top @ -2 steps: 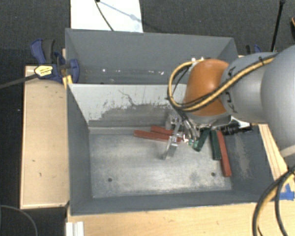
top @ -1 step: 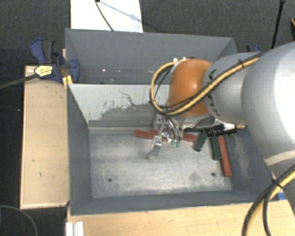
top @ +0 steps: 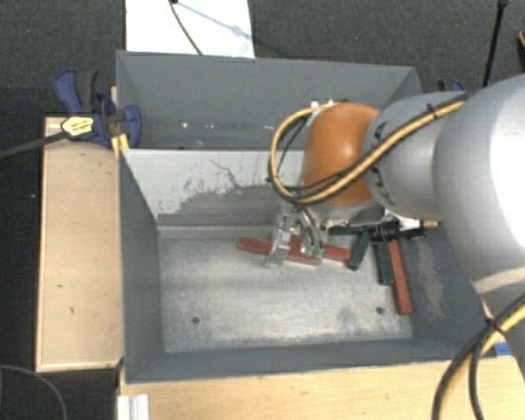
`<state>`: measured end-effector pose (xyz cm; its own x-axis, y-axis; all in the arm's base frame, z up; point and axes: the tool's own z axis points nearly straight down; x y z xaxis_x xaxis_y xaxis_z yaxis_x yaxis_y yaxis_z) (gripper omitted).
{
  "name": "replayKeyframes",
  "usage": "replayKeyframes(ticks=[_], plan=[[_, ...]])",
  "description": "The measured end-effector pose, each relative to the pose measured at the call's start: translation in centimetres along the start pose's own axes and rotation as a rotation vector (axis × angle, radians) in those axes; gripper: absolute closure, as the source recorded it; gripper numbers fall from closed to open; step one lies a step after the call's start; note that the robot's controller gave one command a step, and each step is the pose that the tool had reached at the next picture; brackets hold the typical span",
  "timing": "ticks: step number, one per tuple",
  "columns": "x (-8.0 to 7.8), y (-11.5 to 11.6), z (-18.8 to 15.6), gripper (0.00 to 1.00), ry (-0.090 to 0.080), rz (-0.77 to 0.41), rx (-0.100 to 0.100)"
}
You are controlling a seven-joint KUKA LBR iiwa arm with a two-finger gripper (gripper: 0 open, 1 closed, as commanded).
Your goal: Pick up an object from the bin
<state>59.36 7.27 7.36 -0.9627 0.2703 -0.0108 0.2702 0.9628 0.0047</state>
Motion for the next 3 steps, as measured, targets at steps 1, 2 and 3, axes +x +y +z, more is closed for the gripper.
replayKeyframes(ticks=[1, 2, 3], plan=[[2.5, -5.6, -0.2, 1.00, -0.005, -0.402, -0.001], [1.3, -5.6, -13.6, 1.00, 0.000, -0.348, 0.000], [1.5, -5.6, -13.1, 0.00, 0.009, -0.346, 0.001]])
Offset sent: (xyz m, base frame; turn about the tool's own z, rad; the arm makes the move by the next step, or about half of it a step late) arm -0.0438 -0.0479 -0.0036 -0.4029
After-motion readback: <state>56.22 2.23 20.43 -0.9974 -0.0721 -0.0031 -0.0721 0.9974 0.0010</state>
